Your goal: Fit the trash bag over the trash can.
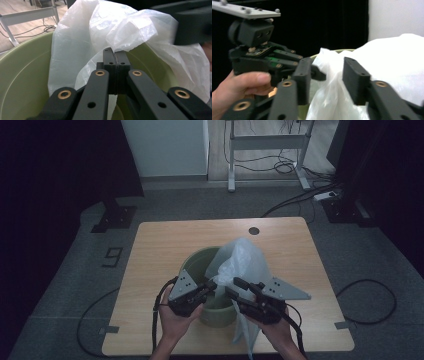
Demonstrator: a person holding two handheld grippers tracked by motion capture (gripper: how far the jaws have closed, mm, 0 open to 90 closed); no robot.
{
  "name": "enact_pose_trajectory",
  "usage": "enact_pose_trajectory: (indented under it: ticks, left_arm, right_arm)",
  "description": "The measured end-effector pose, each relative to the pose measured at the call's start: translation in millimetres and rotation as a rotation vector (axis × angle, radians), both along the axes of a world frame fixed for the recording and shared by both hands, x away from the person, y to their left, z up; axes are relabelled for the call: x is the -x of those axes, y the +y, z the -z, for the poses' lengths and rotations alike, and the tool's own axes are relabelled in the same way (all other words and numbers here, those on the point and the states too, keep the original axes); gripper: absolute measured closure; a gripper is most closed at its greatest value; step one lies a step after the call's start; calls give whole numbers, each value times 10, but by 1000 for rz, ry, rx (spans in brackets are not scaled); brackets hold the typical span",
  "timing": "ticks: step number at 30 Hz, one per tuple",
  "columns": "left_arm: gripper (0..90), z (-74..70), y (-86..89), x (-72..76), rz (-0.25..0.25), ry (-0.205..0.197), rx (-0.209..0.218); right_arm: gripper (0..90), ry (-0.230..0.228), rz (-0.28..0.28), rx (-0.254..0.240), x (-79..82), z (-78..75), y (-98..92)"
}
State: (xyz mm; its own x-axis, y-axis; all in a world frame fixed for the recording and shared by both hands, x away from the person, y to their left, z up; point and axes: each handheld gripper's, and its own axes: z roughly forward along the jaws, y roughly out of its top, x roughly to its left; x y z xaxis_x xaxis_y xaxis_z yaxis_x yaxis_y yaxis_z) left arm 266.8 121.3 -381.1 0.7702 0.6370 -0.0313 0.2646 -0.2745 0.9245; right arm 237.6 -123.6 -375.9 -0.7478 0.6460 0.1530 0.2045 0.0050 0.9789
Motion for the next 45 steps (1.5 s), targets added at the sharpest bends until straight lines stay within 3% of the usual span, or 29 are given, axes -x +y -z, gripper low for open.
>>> enact_pose_trajectory:
  ticks: [2, 3, 4, 7, 10, 16, 19, 24, 33, 37, 43, 45]
  left_arm:
    - [896, -2, 4, -2, -5, 3, 5]
    - [896, -2, 4, -2, -5, 3, 5]
    - [896, -5, 5, 0, -12, 4, 4]
    - [897, -9, 4, 4, -15, 4, 5]
    - [896, -17, -1, 5, -17, 3, 4]
    - [896, -20, -20, 3, -17, 4, 6]
    - [896, -19, -26, 0, -16, 5, 3]
    - [896, -25, -7, -2, -15, 5, 6]
    - [896, -29, -3, 10, -2, 8, 7]
    - [896, -26, -9, 22, 4, 6, 7]
    - [896, -26, -14, 53, 26, 4, 0]
    - [895, -33, -17, 76, 44, 3, -3]
  right_arm:
    - [422, -14, 43, 2, 115, 31, -19]
    - [422, -14, 43, 2, 115, 31, -19]
    - [363, -23, 78, 6, 235, 69, -51]
    - [340, -29, 108, 9, 351, 120, -90]
    - [319, -12, 160, 26, 535, 308, -145]
    - [294, 40, 195, 52, 575, 572, -126]
    - [295, 45, 207, 54, 574, 624, -101]
    - [376, 40, 239, 75, 571, 696, -71]
    - [704, 17, 307, 77, 549, 699, -149]
    - [789, 15, 337, 63, 534, 680, -202]
    - [860, -36, 404, 25, 501, 539, -379]
    - [882, -75, 427, 6, 459, 384, -468]
